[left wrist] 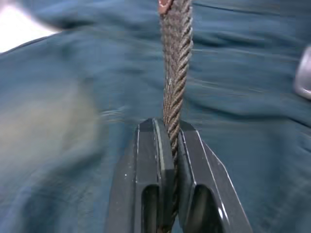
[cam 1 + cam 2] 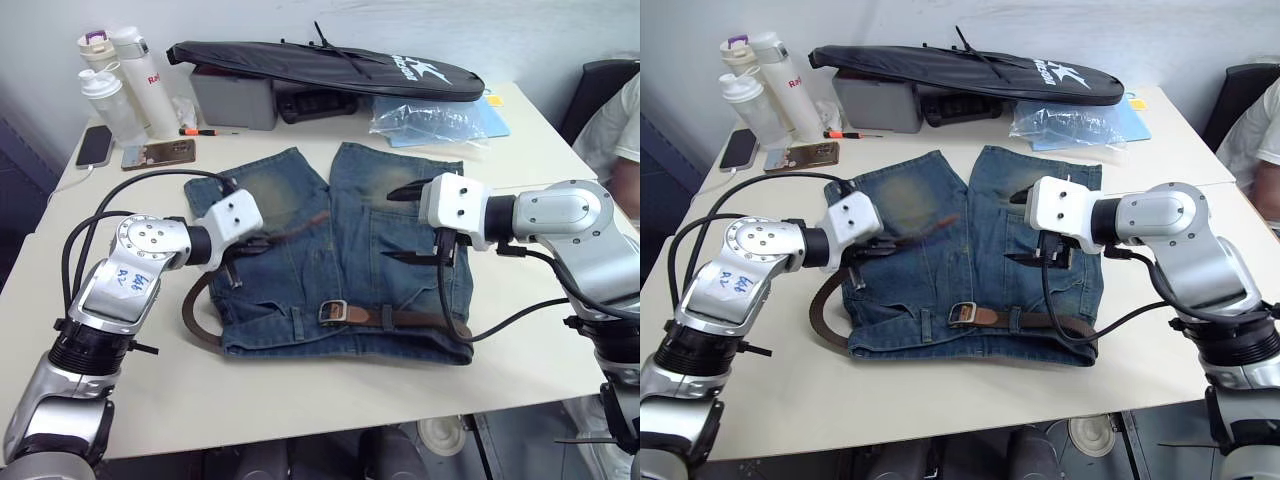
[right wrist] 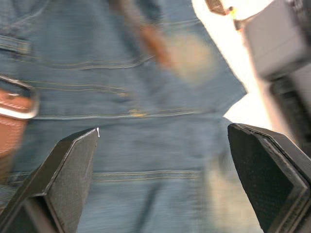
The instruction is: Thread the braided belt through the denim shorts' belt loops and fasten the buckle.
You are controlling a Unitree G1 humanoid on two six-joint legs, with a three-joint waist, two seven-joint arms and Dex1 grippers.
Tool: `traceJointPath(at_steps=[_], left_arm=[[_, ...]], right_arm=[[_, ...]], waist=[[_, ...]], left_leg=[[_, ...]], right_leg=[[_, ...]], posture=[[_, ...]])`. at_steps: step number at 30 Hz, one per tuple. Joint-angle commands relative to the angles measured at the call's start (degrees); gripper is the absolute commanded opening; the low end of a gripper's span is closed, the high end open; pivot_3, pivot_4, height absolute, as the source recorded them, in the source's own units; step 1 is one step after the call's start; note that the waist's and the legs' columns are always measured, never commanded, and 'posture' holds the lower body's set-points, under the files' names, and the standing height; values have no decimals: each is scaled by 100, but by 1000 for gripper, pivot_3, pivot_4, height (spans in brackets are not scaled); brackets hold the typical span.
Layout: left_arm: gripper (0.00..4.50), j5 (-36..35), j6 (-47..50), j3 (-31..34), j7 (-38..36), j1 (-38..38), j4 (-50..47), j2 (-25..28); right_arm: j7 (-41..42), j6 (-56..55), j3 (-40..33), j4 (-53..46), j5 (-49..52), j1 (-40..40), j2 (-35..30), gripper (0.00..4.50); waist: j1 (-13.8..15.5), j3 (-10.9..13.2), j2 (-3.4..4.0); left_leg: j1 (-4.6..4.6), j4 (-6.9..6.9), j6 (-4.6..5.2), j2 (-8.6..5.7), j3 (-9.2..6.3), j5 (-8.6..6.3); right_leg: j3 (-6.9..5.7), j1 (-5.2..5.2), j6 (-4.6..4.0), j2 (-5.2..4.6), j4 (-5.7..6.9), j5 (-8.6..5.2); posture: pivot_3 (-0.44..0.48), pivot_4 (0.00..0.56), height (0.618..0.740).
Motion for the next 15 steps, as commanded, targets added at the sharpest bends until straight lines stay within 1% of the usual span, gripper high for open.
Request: traceJointPath(at_steps=[1, 3, 6, 11, 13, 14, 15], left_arm=[[22, -5, -219, -120, -487, -353, 45, 77], [22, -69, -213, -212, -670, -534, 33, -18], [22, 26, -357, -332, -801, -718, 96, -123], [22, 295, -685, -484, -689, -890, 353, -364], [0, 364, -737, -512, -652, -902, 417, -462], [0, 390, -762, -522, -645, -897, 445, -493], [0, 411, -794, -524, -650, -887, 469, -512]], right_arm=[[-226, -207, 101, -452, -312, 140, 141, 4500], [-355, -283, 186, -460, -525, 139, 246, 4500], [-321, -270, 290, -618, -636, 201, 322, 4500], [-332, -285, 459, -632, -833, 183, 454, 4500], [-345, -262, 578, -589, -927, 159, 575, 3983], [-347, -212, 621, -583, -940, 141, 651, 3642], [-331, -168, 669, -585, -955, 136, 711, 3176]], waist=[[33, 0, 0], [46, 1, 0], [59, 1, 0], [43, 1, 0], [42, 1, 0], [35, 1, 0], [29, 1, 0]], left_leg=[[-1, 3, 1, -1, 0, 0], [-6, 13, 11, -6, 1, -2], [-11, 25, 21, -12, -7, -3], [-9, 26, 25, -12, -8, -5], [-9, 26, 25, -11, -9, -5], [-9, 26, 25, -11, -9, -4], [-8, 26, 25, -11, -9, -4]], right_leg=[[1, 1, 0, 0, 2, 0], [3, 1, 2, -5, 6, 1], [3, 6, 4, -9, 10, 2], [2, 7, 5, -6, 14, 3], [1, 7, 5, -6, 15, 3], [1, 7, 5, -6, 16, 3], [1, 7, 5, -6, 16, 3]], posture=[[0, 150, 652], [0, 150, 652], [0, 150, 652], [0, 150, 652], [0, 150, 652], [0, 150, 652], [0, 150, 652]])
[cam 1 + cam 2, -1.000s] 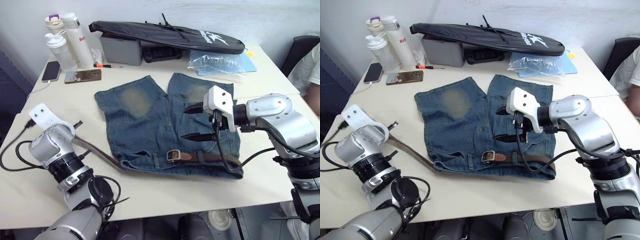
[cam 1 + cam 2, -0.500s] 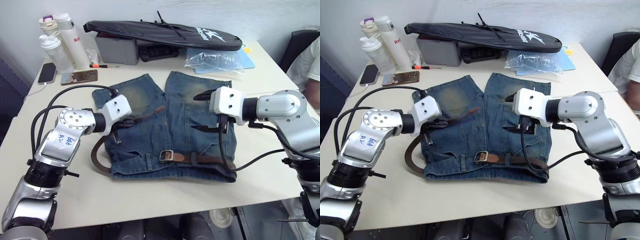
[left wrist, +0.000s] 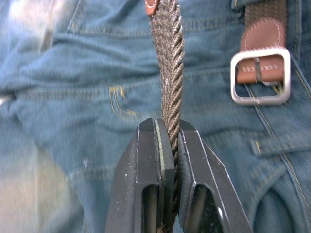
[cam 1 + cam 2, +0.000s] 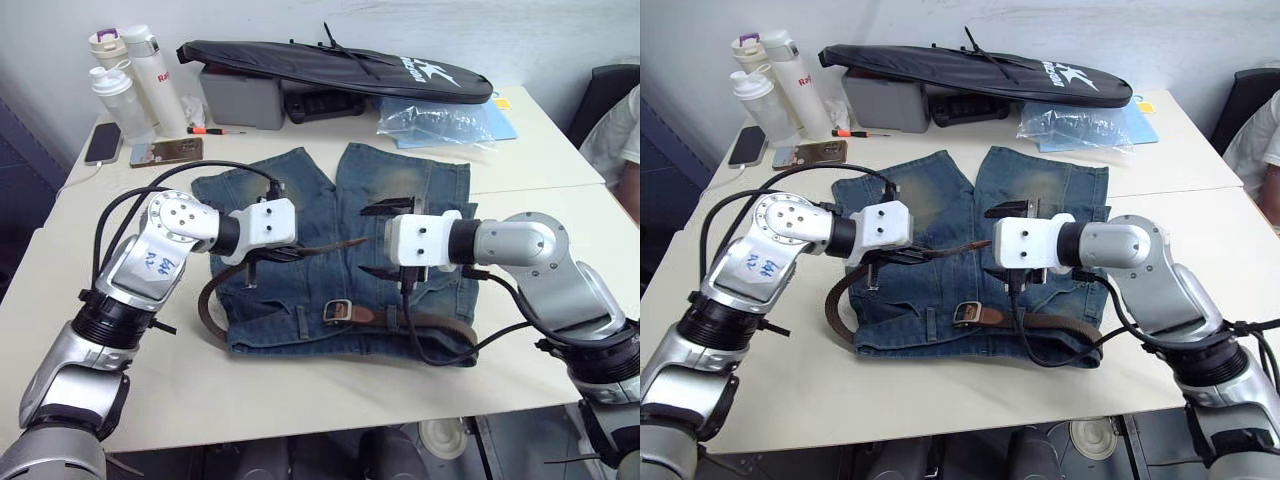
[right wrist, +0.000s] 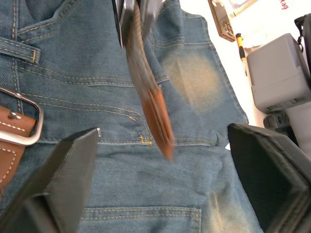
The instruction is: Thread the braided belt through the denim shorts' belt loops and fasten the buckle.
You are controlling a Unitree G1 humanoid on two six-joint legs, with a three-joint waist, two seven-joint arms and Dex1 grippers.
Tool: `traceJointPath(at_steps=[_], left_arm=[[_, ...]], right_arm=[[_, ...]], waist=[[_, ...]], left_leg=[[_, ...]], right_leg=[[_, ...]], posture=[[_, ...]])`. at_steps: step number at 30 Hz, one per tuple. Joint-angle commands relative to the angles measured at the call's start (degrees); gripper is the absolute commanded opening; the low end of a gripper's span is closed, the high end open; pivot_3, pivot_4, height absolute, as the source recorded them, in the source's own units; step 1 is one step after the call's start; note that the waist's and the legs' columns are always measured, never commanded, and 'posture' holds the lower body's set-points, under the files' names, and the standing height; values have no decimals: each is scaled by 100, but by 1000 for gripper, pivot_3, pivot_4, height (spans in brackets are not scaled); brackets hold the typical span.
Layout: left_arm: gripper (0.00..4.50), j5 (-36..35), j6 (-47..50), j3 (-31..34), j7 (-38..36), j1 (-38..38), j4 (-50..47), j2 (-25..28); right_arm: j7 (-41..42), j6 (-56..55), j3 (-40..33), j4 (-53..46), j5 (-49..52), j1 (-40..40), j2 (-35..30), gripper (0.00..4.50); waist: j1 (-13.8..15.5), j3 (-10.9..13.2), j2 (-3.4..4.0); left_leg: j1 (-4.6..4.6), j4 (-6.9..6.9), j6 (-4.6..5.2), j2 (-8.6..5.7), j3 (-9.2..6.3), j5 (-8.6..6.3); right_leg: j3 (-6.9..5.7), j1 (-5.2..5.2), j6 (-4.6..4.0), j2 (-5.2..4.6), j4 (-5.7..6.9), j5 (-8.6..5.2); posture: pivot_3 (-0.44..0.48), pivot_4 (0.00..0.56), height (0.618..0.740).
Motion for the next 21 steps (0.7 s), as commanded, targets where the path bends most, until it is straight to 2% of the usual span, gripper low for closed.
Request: traceJointPath(at_steps=[1, 6, 7, 8, 10, 11, 14, 18, 20, 21], left_arm=[[0, 97, -149, 62, 44, -72, 3, -43], [0, 110, -138, 148, 59, -34, 63, -84], [0, 120, -139, 157, 72, -26, 72, -88], [0, 40, 23, 228, 96, 7, 55, -109], [894, -267, 587, 371, -49, 66, -30, -72], [1135, -349, 731, 398, -112, 93, -85, -34], [2469, -369, 1120, 554, 103, 140, -132, -24], [4254, -726, 2306, 1098, 470, 84, -206, -73], [4419, -1053, 3225, 1512, 692, -48, -235, -159], [4419, -1357, 4129, 1982, 825, -197, -253, -267]], right_arm=[[-18, 78, 146, -106, -105, -69, 196, 2655], [-9, 108, 245, -57, -162, -28, 326, 230], [-20, 111, 234, -45, -158, -24, 342, 44], [-27, 105, 232, -14, -174, -23, 349, 44], [-48, 103, 224, 78, -216, -14, 348, 0], [-53, 103, 222, 105, -228, -9, 347, 0], [-137, 215, 195, 169, -279, -12, 396, 0], [-335, 708, 166, 175, -345, 4, 513, 0], [-414, 890, 168, 143, -333, 34, 576, 0], [-475, 979, 206, 109, -350, 50, 643, 0]], waist=[[-7, 0, 0], [5, 0, 0], [11, 0, 0], [12, 0, 0], [7, 0, 0], [-1, 0, 0], [-5, 0, 0], [-5, 0, 0], [-9, 0, 0], [-8, 0, 0]], left_leg=[[0, 0, 0, 1, 0, 0], [0, 5, 0, 0, -1, 0], [-1, 7, 1, -1, -2, 0], [-1, 10, 1, -1, -4, 0], [-1, 12, 3, -2, -5, -1], [-1, 11, 3, -2, -5, -1], [0, 8, 3, -1, -5, -1], [0, 9, 3, 1, -7, 0], [0, 10, 3, 1, -8, 0], [0, 10, 3, 1, -9, 0]], right_leg=[[0, -1, 0, 0, 0, 0], [0, 0, 0, -1, 2, 0], [0, 1, 0, -2, 4, 0], [-1, 3, 0, -2, 6, 0], [-1, 5, 0, -3, 6, 0], [-1, 5, 0, -2, 6, 0], [-1, 3, 0, -1, 7, 0], [-2, 2, 0, 0, 9, 0], [-1, 3, 0, 0, 10, 0], [-1, 3, 0, 0, 10, 0]], posture=[[0, 150, 652], [0, 150, 652], [0, 150, 652], [0, 150, 652], [0, 150, 652], [0, 150, 652], [0, 150, 652], [0, 150, 652], [0, 150, 652], [0, 150, 652]])
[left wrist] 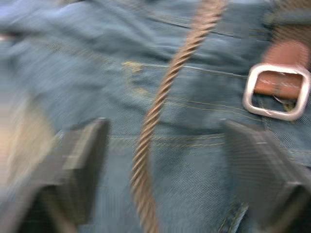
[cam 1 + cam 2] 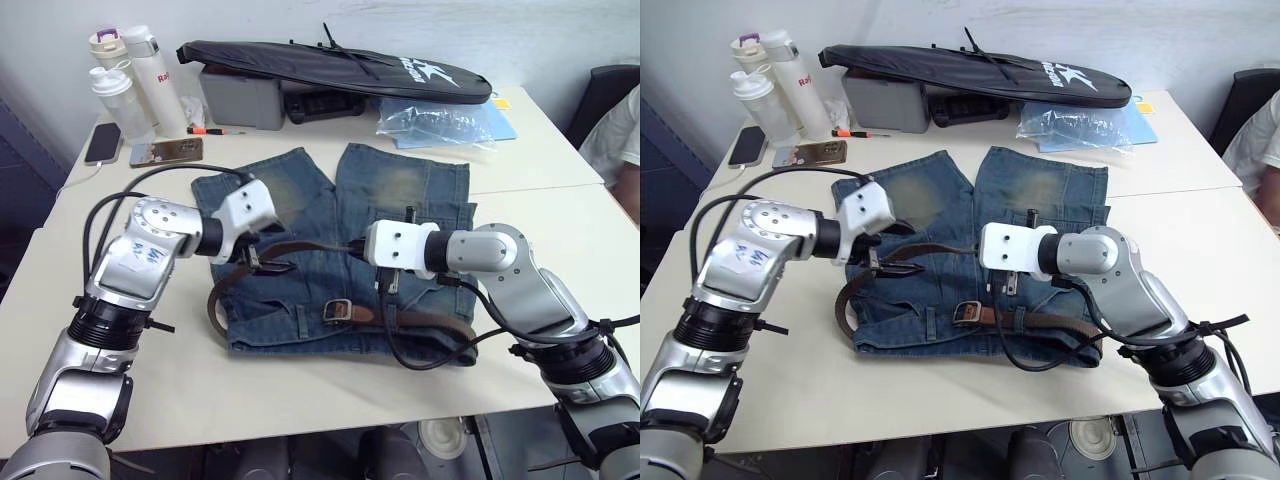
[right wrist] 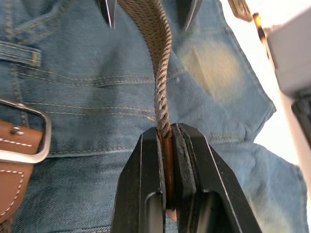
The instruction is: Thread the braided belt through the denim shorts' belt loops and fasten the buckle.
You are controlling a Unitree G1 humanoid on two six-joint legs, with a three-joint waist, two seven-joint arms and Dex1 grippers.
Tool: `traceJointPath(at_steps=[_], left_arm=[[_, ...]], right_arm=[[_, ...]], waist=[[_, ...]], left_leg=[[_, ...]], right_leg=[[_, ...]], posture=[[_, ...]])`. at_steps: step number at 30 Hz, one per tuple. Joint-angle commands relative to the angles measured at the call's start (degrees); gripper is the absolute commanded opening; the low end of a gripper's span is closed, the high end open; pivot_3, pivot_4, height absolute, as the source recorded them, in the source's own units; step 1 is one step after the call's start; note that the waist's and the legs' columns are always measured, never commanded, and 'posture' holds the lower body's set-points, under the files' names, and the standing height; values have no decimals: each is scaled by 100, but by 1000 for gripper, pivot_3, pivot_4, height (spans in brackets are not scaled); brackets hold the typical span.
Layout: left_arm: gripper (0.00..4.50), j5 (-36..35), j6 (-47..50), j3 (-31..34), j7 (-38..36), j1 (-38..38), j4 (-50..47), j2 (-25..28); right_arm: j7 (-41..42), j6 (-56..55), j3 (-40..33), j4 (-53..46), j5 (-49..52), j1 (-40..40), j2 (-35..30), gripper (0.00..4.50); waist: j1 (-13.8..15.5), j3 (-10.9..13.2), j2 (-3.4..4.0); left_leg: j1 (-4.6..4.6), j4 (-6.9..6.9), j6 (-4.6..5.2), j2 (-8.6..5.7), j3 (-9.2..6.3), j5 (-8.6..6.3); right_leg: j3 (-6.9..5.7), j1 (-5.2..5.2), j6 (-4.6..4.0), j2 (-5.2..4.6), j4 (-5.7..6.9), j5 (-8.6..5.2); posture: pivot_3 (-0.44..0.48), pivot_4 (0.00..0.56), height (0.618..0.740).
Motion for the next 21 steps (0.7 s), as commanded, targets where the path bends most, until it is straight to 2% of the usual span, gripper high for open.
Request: traceJointPath(at_steps=[1, 3, 4, 5, 7, 9, 11, 13, 15, 16, 17, 21], left_arm=[[4419, -777, 2082, 1188, 407, -442, -253, -177], [4419, -1156, 3685, 1805, 494, -671, -448, -325], [4419, -1805, 4037, 1911, 332, -524, -663, -161], [4419, -2348, 4221, 1983, 271, -398, -809, -30], [4419, -3933, 4254, 1748, 412, 32, -819, 692], [4419, -5302, 4254, 1635, 979, 212, -503, 1100], [4419, -6685, 4254, 1474, 1960, 277, 214, 1174], [4419, -7709, 4254, 1321, 2995, 312, 702, 1141], [4419, -9344, 3307, 945, 5021, 585, 1168, 1028], [4419, -9860, 2950, 849, 5708, 684, 1281, 951], [4419, -10129, 2682, 890, 6273, 768, 1336, 762], [4419, -10191, 2046, 1555, 8123, 1075, 963, -638]], right_arm=[[-199, 250, -74, -183, -62, 43, 171, 0], [-289, 305, -31, -241, -99, 56, 287, 0], [-344, 230, -14, -250, -132, 60, 345, 0], [-380, 173, -5, -254, -158, 63, 386, 0], [-656, -138, 63, -204, -368, 82, 537, 0], [-847, -454, 147, -177, -563, 146, 622, 0], [-1113, -1016, 242, -95, -864, 226, 631, 0], [-1272, -1344, 246, -33, -999, 283, 658, 0], [-1400, -1690, 242, -23, -1093, 352, 693, 0], [-1437, -1804, 238, -15, -1130, 375, 706, 0], [-1461, -1895, 232, -23, -1155, 410, 719, 0], [-1488, -2206, 248, -67, -1273, 631, 712, 0]], waist=[[6, 2, -3], [4, 2, -5], [-8, 2, -5], [-17, 1, -3], [-74, -1, 0], [-130, -1, 0], [-124, 2, -5], [-102, 2, -6], [-103, -1, -7], [-105, -2, -5], [-105, -1, -6], [-46, -4, -23]], left_leg=[[0, 0, 0, 0, -1, 0], [-2, 2, 1, 0, -8, 1], [-2, 1, 1, -2, -7, 1], [-2, -1, 1, -2, -7, 1], [4, -6, -1, -2, -6, 1], [20, -27, -10, 3, -22, 4], [19, -22, -16, 5, -49, 8], [20, -11, -14, 3, -62, 9], [20, -1, -7, 0, -70, 11], [21, 0, 1, -7, -69, 11], [28, 0, 5, -12, -68, 10], [20, 13, 19, -25, -77, 7]], right_leg=[[0, 0, 0, 0, 2, 0], [-5, 2, 0, 1, 3, 0], [-4, 2, 0, 0, 2, 0], [-3, 2, 0, 0, 2, 0], [4, 2, 0, -4, 0, 0], [15, 2, -3, -5, -1, -2], [10, 4, -3, -1, 1, -2], [9, 9, -3, -7, 7, -2], [9, 16, -2, -28, 6, -3], [11, 19, 2, -43, 9, -1], [17, 25, 4, -65, 8, 0], [6, 40, 16, -67, 10, 6]], posture=[[0, 150, 652], [0, 150, 652], [0, 150, 652], [0, 150, 652], [0, 150, 652], [0, 150, 652], [0, 150, 652], [0, 150, 652], [0, 150, 652], [0, 150, 652], [0, 150, 652], [0, 150, 652]])
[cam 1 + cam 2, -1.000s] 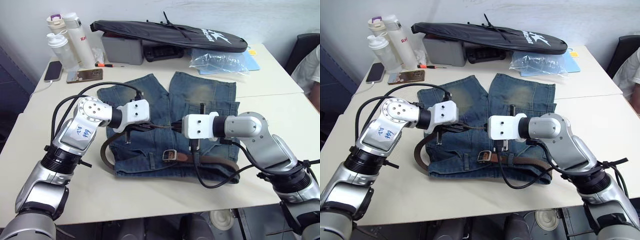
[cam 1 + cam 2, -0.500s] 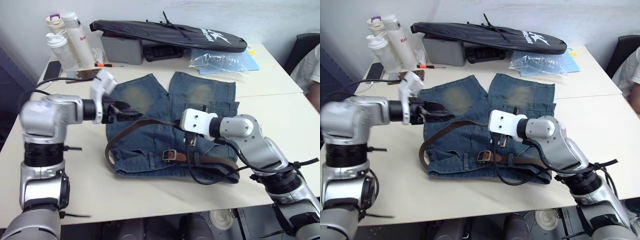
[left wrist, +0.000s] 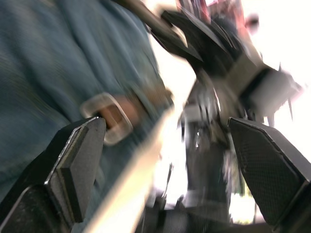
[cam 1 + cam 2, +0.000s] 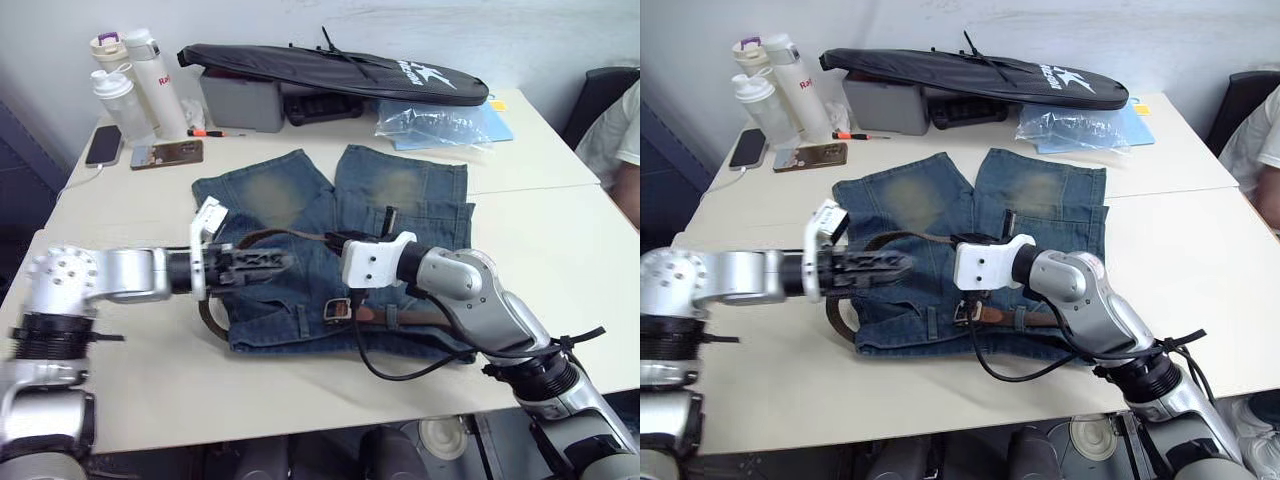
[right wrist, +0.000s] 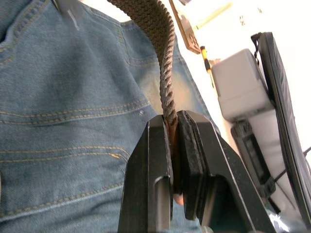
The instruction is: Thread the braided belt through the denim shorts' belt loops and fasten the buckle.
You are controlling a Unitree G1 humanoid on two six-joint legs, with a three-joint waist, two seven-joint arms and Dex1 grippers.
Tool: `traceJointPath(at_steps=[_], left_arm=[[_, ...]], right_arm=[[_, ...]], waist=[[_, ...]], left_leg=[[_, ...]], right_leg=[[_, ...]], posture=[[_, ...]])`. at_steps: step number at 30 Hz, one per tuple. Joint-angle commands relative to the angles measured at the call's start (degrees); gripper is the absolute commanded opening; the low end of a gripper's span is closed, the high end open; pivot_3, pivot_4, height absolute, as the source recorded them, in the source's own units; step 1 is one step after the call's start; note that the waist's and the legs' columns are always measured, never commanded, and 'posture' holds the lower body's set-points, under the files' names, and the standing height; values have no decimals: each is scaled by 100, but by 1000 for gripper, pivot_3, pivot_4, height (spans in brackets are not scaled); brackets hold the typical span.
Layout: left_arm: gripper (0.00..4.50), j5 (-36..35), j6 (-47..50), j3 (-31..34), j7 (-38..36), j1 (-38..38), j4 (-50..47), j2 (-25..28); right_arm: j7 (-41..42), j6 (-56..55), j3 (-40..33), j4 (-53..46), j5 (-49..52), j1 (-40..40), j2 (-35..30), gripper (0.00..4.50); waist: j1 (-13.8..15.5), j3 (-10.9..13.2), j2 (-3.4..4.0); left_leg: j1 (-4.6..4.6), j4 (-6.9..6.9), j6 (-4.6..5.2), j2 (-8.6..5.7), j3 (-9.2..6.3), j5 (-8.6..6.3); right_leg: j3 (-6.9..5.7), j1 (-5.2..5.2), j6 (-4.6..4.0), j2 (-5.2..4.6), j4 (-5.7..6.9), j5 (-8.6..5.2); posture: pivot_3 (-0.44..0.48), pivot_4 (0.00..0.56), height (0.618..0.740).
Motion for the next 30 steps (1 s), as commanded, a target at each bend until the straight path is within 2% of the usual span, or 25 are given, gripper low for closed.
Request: traceJointPath(at_steps=[1, 3, 5, 8, 12, 17, 25, 28, 30], left_arm=[[4419, -298, -691, 643, 1726, 171, -594, -947], [4419, -298, -1124, 996, 2730, 271, -982, -1767], [4419, -298, -1374, 1278, 3442, 312, -1317, -2391], [4419, -298, -1645, 1573, 4224, 294, -1677, -3032], [4419, -298, -1885, 1781, 5112, 231, -1962, -3440], [4419, -298, -2061, 1935, 5880, 215, -2238, -3825], [4419, -298, -2205, 2015, 6528, 277, -2437, -4067], [3665, -298, -2219, 2036, 6650, 326, -2411, -4095], [2727, -298, -2198, 2037, 6648, 344, -2364, -4121]], right_arm=[[-82, -317, -52, -184, -113, 125, 47, 0], [-82, -364, -64, -228, -154, 218, 68, 0], [-71, -376, -82, -262, -184, 300, 83, 0], [-63, -361, -109, -301, -225, 402, 88, 0], [-95, -369, -167, -264, -338, 435, 52, 0], [-150, -401, -267, -192, -454, 387, 52, 0], [-158, -402, -277, -162, -517, 342, 149, 0], [-144, -414, -285, -174, -532, 367, 143, 0], [-133, -412, -289, -188, -525, 375, 148, 0]], waist=[[15, -4, -8], [43, -5, -9], [75, -6, -13], [76, -10, -12], [85, -10, -12], [115, -9, -14], [125, -8, -15], [130, -8, -15], [141, -8, -15]], left_leg=[[-2, 2, 0, -4, 3, 0], [-9, 5, 1, -5, 11, 1], [-13, 10, 2, -5, 11, 2], [-7, 8, 0, -23, 20, 4], [-4, 7, -4, -29, 21, 6], [-8, 12, -5, -40, 24, 6], [-9, 12, -11, -42, 49, 10], [-10, 11, -12, -42, 50, 10], [-10, 11, -12, -42, 51, 10]], right_leg=[[-5, -2, 3, 1, 1, 2], [-7, -5, 14, 1, -5, 8], [-11, -4, 18, 4, -14, 10], [-8, -1, 19, 9, -15, 10], [-7, 0, 18, 9, -24, 9], [-7, 2, 18, 7, -35, 9], [-11, 5, 18, 7, -39, 9], [-11, 5, 18, 7, -41, 9], [-10, 5, 18, 7, -43, 9]], posture=[[0, 150, 652], [0, 150, 652], [0, 150, 652], [0, 150, 652], [0, 150, 652], [0, 150, 652], [0, 150, 652], [0, 150, 652], [0, 150, 652]])
